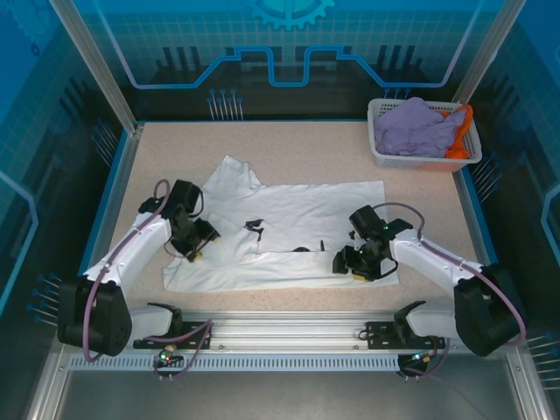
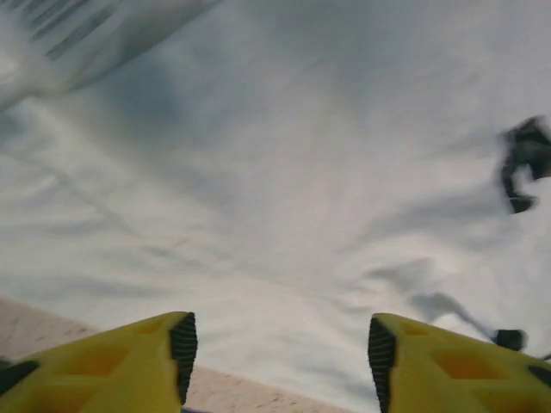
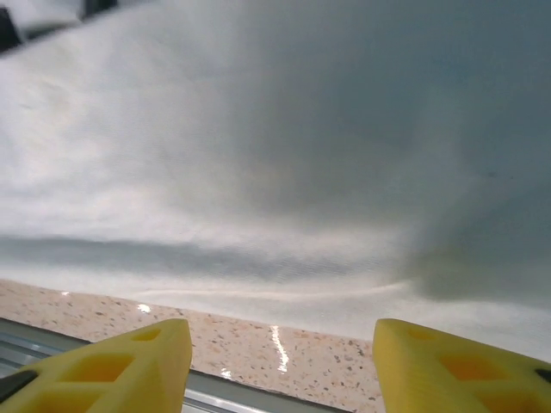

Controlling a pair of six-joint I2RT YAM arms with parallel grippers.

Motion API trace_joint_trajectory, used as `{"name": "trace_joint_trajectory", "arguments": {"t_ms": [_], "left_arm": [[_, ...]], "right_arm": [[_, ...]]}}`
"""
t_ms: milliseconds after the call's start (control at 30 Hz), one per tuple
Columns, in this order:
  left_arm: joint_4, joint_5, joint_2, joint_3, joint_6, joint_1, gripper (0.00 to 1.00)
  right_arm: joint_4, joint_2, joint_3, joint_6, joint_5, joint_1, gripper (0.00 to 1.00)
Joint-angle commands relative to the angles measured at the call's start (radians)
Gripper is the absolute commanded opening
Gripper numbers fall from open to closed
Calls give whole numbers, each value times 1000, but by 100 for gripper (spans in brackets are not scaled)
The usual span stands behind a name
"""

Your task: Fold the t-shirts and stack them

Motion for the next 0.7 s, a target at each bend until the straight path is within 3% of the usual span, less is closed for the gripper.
{"name": "trace_joint_trajectory", "arguments": {"t_ms": [0, 133, 233, 367, 500, 667], "left_arm": [[76, 49, 60, -22, 16, -50, 42], [178, 54, 128, -112, -11, -110, 34], [200, 26, 159, -190, -13, -124, 32], [179, -7, 138, -300, -36, -121, 34], [101, -47, 105, -287, -2, -117, 37], [60, -16, 96, -329, -5, -116, 39]], "right_arm": [[3, 18, 23, 47, 24, -27, 48], [97, 116, 6, 83, -39, -30, 35], [163, 155, -24, 114, -47, -21, 31], [123, 178, -48, 138, -23, 6, 30], [70, 141, -89, 179, -15, 67, 30], [41, 70, -143, 210, -22, 91, 32]]}}
